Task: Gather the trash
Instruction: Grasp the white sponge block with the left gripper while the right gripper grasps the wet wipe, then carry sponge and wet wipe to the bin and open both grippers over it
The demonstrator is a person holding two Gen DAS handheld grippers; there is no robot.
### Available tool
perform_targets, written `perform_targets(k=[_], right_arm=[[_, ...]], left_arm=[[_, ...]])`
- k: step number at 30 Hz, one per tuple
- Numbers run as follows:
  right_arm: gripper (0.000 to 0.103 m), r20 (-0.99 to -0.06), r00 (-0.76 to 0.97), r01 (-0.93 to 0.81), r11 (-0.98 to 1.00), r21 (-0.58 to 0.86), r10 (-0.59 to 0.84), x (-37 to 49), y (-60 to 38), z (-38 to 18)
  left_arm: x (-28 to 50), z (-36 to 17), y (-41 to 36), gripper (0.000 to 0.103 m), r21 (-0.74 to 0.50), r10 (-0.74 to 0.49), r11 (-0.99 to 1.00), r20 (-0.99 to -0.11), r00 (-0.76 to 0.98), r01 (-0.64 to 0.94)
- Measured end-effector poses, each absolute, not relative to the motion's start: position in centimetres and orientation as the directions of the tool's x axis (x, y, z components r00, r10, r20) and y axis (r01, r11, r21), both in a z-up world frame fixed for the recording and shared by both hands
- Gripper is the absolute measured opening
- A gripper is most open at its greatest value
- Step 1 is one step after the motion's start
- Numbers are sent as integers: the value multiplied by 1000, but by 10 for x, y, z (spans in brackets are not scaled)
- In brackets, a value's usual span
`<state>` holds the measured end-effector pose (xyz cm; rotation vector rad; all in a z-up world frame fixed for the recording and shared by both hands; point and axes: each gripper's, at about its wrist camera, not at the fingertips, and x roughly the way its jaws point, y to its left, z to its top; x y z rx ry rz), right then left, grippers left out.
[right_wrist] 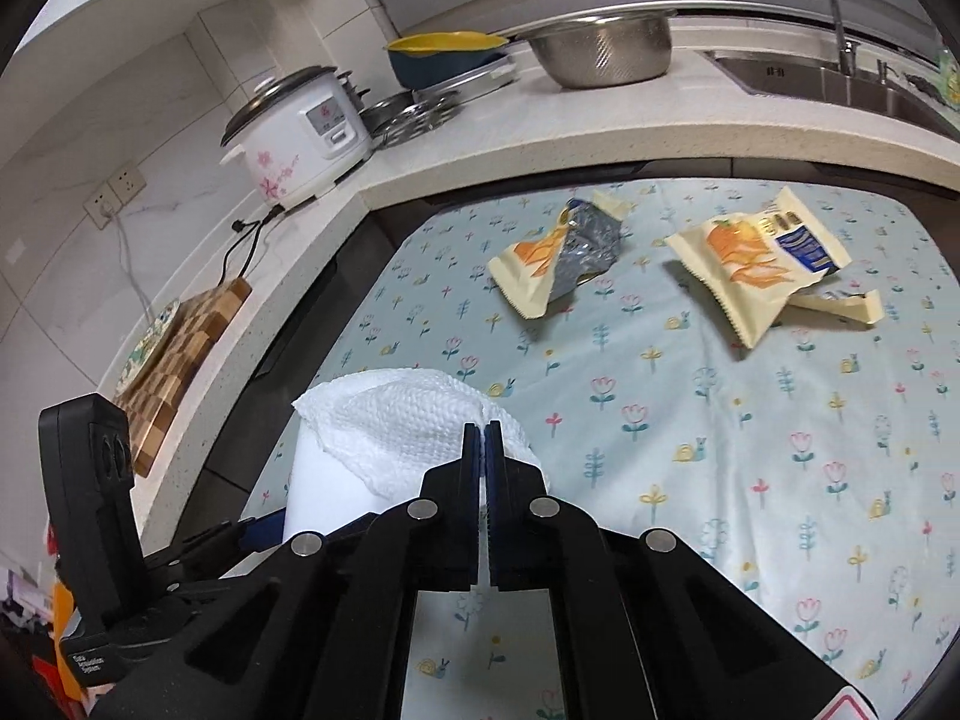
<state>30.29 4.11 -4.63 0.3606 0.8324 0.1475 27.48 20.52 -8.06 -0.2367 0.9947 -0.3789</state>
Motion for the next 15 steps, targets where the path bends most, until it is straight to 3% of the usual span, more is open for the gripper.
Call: perform_targets(k=[15], right_arm=[[2,-599,800,235,897,375,40,211,-95,16]], left_arm=[[255,-22,88,74,-338,-495,864,-710,501,374]])
